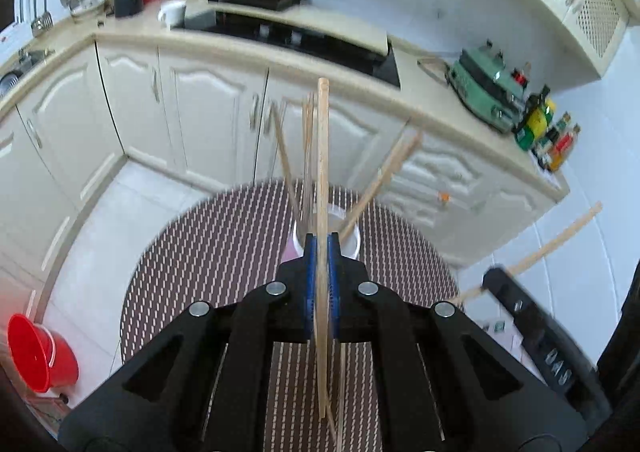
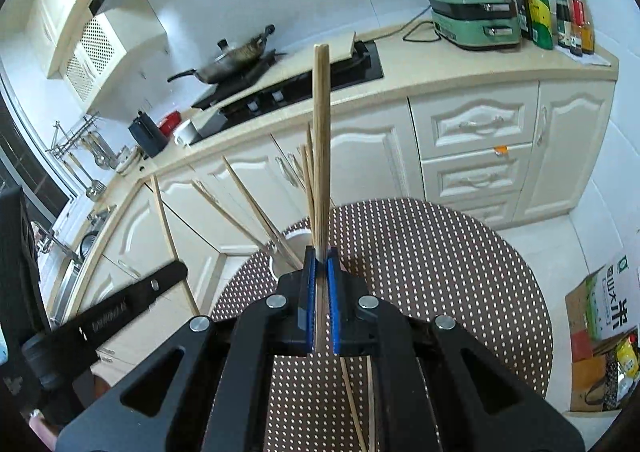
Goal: Organize utensils
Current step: 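Lift the chopstick in the left gripper over the cup while the right lifts its own, then open both grippers to drop the chopsticks into the pink cup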
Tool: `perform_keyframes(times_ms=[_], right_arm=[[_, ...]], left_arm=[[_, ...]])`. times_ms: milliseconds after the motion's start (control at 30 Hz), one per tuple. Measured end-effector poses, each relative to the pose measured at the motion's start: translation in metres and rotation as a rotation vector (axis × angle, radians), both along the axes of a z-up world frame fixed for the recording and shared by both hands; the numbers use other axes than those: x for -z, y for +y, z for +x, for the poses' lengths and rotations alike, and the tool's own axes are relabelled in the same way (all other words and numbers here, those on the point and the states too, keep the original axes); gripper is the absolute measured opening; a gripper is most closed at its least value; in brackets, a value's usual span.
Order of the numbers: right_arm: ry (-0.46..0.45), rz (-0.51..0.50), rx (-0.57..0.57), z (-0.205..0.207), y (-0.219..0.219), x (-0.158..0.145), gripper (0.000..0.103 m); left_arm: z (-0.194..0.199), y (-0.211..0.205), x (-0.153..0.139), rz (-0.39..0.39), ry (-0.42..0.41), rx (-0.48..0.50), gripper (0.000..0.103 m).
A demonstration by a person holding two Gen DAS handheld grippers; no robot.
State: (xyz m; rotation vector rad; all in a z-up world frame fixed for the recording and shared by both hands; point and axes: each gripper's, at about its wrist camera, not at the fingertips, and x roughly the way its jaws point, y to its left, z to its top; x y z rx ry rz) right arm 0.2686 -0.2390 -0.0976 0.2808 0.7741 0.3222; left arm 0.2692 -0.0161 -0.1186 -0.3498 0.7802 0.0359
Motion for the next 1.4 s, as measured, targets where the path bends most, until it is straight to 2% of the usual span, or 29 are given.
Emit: perform_keyframes(times_ms=[267,567,667,833,1033,1233,1400], right_arm=[[-0.034,0.004,0.0,0.024,0.006,-0.016,0.005],[-0.049,-0.003,-0.012,0.057,0.015,-0.022,0.005],[-0.039,-0.008,-0.014,0.069,0.019,-0.017,0.005],[-0.008,-0.032,-0.018,0.083,0.024,-0.003,0.005],[0.075,-0.066,-0.024,0.1,0.033,0.027,0.005],[0.124,-0.084,-0.044,0.105,0.044,0.046,0.005],[0.15,-0.093,-0.055,0.107,0.049,0.055,0.005]], left_arm=[[0.032,0.002,-0.035,0.014,-0.091,-0.019,0.006],[0.067,0.0,-0.039,0.026,-0.102,-0.021,0.006],[0.08,0.0,-0.033,0.059,-0.107,-0.022,0.006],[0.103,0.009,-0.013,0.039,-0.073,-0.042,0.006],[0.122,0.015,0.014,0.037,-0.047,-0.061,0.006],[0.129,0.012,0.037,0.125,-0.045,-0.077,0.007],[0.126,0.013,0.049,0.117,-0.029,-0.066,0.007]])
